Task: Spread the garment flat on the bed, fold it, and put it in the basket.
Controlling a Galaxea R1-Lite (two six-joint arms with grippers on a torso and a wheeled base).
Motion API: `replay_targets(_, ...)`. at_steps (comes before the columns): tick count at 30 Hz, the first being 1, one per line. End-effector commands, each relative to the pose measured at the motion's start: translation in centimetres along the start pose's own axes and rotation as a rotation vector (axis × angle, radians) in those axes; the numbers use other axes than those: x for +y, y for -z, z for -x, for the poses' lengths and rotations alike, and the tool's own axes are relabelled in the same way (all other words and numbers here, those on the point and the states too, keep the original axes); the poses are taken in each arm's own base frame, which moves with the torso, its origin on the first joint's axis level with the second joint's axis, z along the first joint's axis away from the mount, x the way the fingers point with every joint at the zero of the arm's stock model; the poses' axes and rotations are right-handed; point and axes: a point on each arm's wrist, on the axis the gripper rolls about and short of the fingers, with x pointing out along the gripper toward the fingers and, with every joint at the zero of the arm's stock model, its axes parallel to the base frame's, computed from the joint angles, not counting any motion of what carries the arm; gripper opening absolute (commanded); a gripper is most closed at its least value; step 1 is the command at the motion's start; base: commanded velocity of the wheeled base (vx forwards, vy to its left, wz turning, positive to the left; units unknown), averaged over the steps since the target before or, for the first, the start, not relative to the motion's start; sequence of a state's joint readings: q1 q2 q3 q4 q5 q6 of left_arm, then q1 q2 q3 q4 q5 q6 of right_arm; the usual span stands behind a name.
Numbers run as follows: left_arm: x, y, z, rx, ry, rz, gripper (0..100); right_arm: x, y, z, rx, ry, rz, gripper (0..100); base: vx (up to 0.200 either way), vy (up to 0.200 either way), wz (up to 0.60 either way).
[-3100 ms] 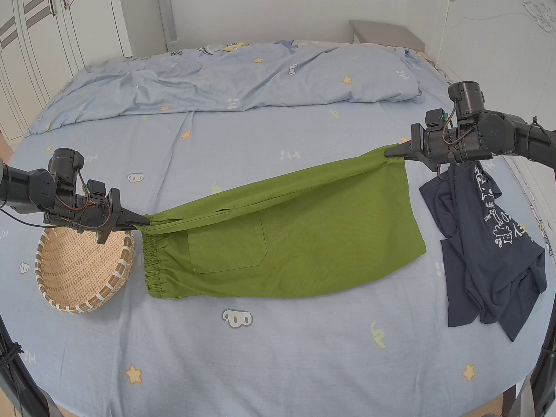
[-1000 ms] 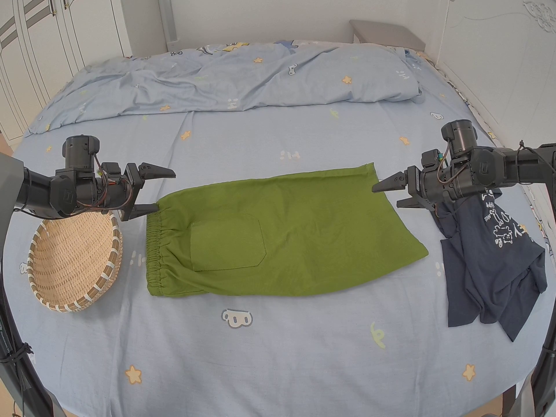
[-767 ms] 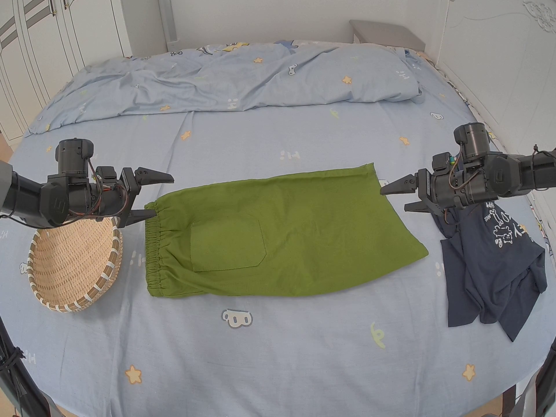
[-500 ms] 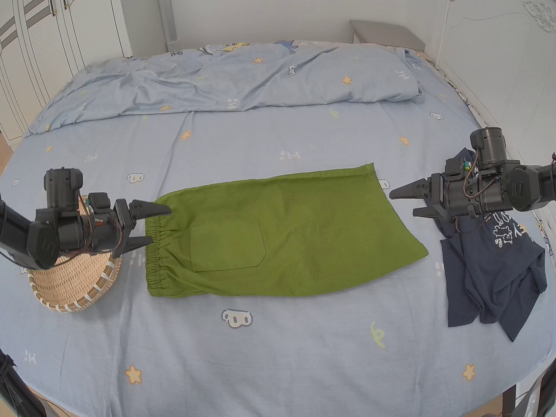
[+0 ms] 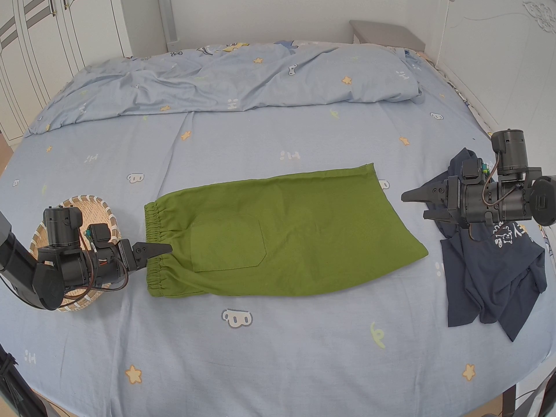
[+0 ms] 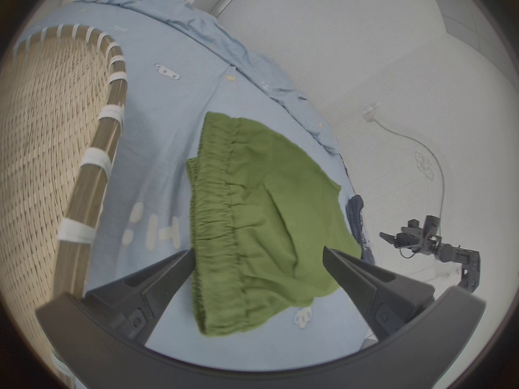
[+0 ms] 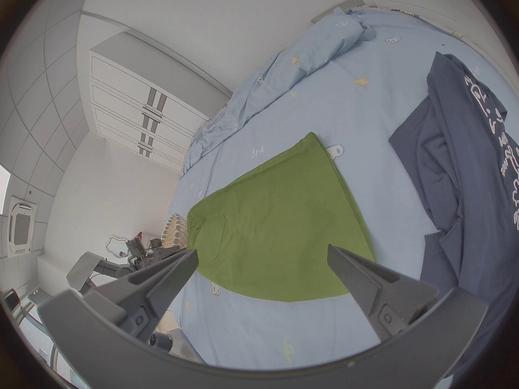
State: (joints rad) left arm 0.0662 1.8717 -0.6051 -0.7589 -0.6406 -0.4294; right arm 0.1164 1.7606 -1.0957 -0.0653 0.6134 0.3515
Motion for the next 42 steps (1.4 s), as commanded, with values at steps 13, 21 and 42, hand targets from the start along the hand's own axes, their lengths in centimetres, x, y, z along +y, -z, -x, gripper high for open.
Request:
replay_targets(13,2.9,0.5,-3.7,0.031,-0.062,0.016,100,0.2,0.0,0.5,-0.010,-0.001,0.005,100,0.000,0.000,0.00)
replay_targets(21,2.9,0.5,-4.8,0.031,-0.042,0.035,100,0.2,0.0,0.5,-0.011,0.000,0.004,100,0.000,0.000,0.00)
replay_targets(42,3.6,-0.3,-5.5,0.062,0.047,0.161,0,-0.1,-0.1,0.3,-0.009,0.005,-0.001,100,0.000,0.000,0.00)
